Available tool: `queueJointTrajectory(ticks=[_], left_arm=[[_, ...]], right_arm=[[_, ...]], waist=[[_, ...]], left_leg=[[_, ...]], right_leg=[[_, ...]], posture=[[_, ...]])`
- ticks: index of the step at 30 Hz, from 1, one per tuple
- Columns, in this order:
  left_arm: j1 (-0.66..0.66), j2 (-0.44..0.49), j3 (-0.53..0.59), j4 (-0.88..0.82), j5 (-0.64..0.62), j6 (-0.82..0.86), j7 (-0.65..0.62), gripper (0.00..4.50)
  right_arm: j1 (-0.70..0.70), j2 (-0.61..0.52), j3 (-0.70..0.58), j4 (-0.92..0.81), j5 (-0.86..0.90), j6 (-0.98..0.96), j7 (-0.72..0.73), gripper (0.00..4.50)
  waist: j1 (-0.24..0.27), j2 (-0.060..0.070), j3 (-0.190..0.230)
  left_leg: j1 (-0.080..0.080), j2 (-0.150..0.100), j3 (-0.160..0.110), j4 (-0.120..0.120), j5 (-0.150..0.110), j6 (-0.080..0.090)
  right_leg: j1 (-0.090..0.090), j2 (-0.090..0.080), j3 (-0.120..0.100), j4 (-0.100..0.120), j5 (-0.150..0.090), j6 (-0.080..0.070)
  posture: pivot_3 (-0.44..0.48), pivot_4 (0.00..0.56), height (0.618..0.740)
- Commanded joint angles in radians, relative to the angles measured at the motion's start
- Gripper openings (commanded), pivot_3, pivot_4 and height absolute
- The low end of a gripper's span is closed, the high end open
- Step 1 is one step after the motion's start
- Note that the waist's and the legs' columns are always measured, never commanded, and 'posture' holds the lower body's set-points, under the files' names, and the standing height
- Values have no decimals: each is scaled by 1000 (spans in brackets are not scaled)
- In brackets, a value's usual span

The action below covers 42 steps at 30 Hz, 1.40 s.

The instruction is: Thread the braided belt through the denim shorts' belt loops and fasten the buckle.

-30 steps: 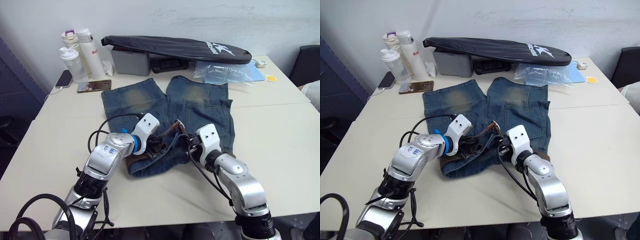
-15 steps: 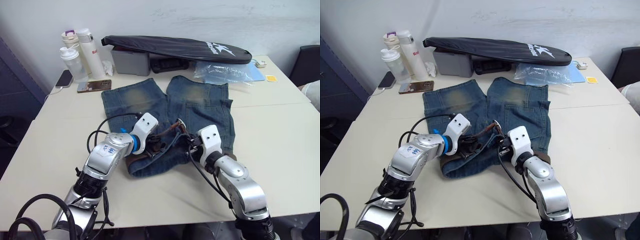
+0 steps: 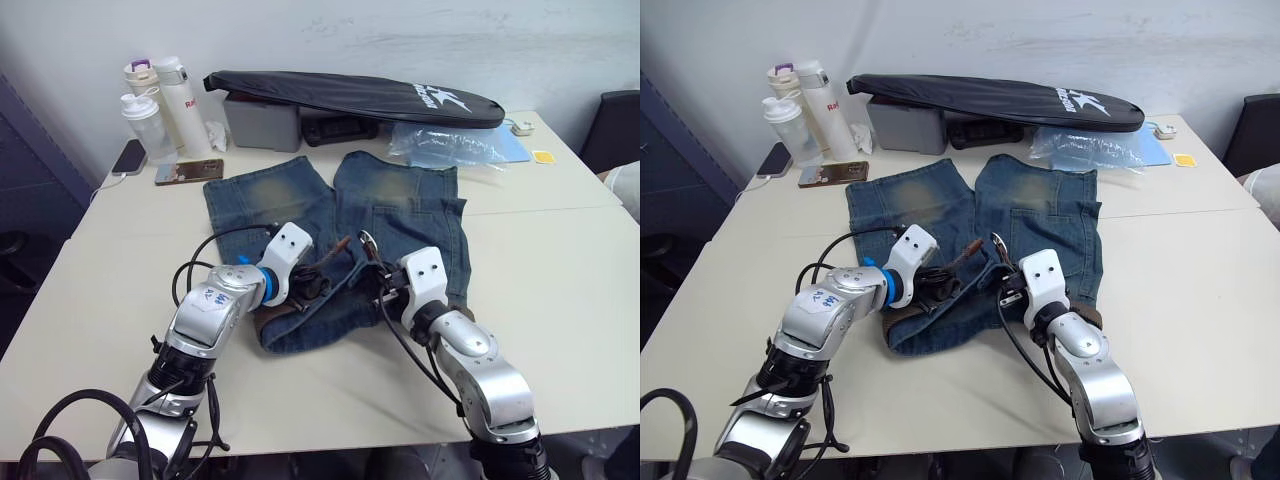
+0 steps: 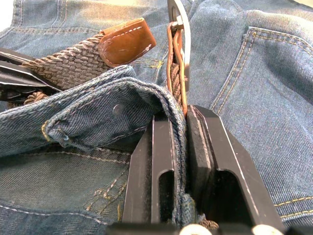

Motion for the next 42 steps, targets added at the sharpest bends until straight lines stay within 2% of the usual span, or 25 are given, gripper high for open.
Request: queueJointTrajectory(ticks=[1,9,33,42], left_arm=[[-28,-14,-21,-17,4,-30,-10,0],[-32,-24,-8,-13,5,-28,-1,0],[-3,-59,-19,-38,2,-13,9,0],[-10,-61,-20,-18,8,-29,10,0]], right_arm=[[-21,-8,13,-41,2,0,14,70],[-21,-38,33,-32,-21,22,22,70],[-44,-31,7,-8,-54,47,-13,70],[-50,-76,45,-37,25,63,134,70]], waist=[[0,0,0],[1,0,0],[2,0,0],[1,0,0]], left_leg=[[0,0,0,0,0,0],[0,0,0,0,0,0],[0,0,0,0,0,0],[0,0,0,0,0,0]], right_leg=[[0,0,0,0,0,0],[0,0,0,-1,0,0],[1,0,0,-1,0,0],[1,0,0,-1,0,0]], posture=[[0,150,622],[0,150,622],[0,150,622],[0,150,622]])
